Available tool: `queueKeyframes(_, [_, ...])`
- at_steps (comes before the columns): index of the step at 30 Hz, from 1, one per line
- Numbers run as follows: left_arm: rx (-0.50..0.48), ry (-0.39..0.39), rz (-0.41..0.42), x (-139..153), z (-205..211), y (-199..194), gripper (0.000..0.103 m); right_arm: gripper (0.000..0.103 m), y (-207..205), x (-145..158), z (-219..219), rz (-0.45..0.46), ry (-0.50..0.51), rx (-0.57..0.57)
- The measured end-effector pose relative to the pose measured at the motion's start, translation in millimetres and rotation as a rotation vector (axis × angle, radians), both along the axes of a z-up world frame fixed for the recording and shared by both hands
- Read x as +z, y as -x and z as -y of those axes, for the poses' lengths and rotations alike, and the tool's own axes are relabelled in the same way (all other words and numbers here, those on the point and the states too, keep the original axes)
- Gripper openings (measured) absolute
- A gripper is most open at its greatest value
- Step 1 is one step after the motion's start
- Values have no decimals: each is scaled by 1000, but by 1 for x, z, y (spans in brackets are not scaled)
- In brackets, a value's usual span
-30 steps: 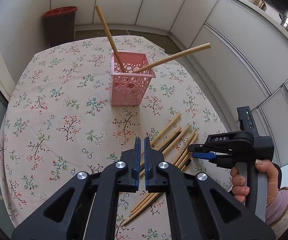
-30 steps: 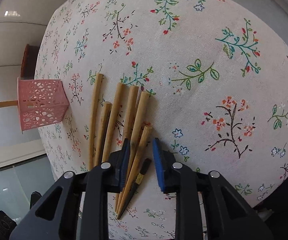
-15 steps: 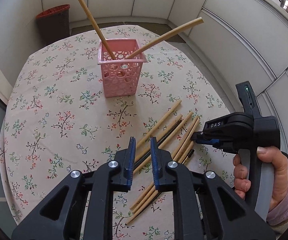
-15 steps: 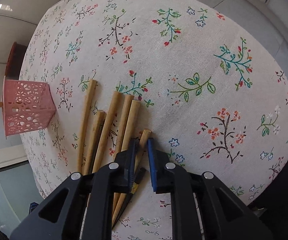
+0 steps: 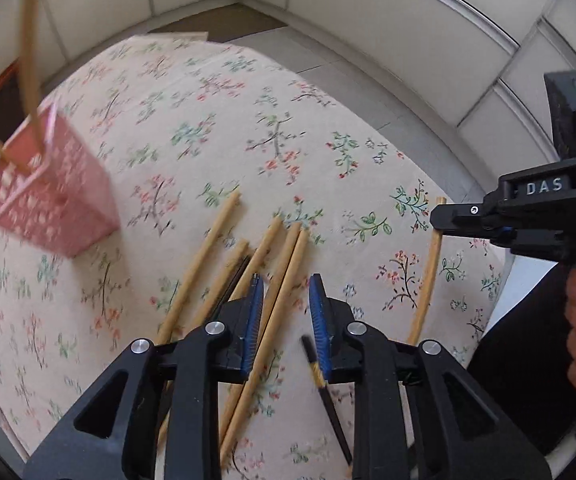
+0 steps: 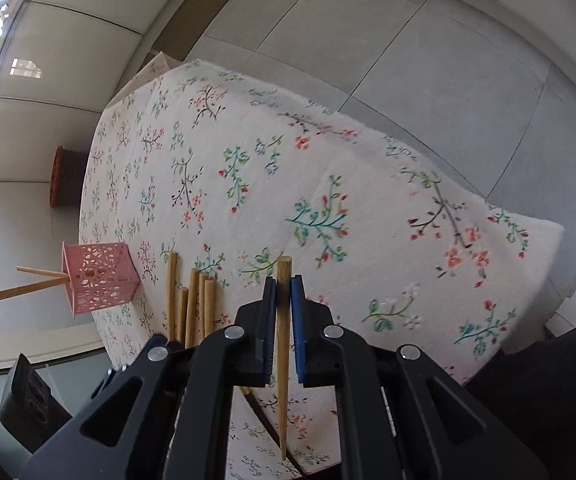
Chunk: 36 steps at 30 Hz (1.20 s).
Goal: Organize utensils
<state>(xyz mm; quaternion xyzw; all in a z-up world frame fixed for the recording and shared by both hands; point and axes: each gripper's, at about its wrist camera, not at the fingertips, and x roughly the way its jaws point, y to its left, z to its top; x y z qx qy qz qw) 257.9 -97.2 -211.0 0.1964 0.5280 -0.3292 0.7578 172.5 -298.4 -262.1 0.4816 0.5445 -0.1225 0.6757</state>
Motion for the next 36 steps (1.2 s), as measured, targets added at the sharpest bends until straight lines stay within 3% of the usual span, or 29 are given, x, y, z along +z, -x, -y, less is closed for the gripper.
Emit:
queueKeyframes(3, [-112,6,33,-17,20,5,36,8,8,-7,12,8,-20,-1])
queueKeyframes(8, [-50,63,-2,-26,11,-8,35,8,7,-26,14,3,-71,7])
queueKeyframes(10, [-38,85,14,-20,6,-7,39,8,3,-31,11,1,-91,14])
queueKeyframes(12, [-22,90,36,-14,2,-7,54,8,-1,-33,8,4,-97,22])
queueKeyframes(14, [-10,70,66,-14,1,-8,56,8,-3,-33,5,8,-95,35])
queueKeyframes(17, [-21,50,50,-22,4,-7,54,8,-4,-34,2,7,-103,44])
queueKeyframes(23, [-134,57,-26,-29,15,2,27,8,-2,-38,5,-12,-110,27])
queueKeyframes(30, [-76,56,-44,-37,10,-14,27,8,-1,-40,6,-20,-116,35])
queueKeyframes(36, [-79,-15,-44,-48,11,-11,26,8,-3,-42,3,-30,-116,47])
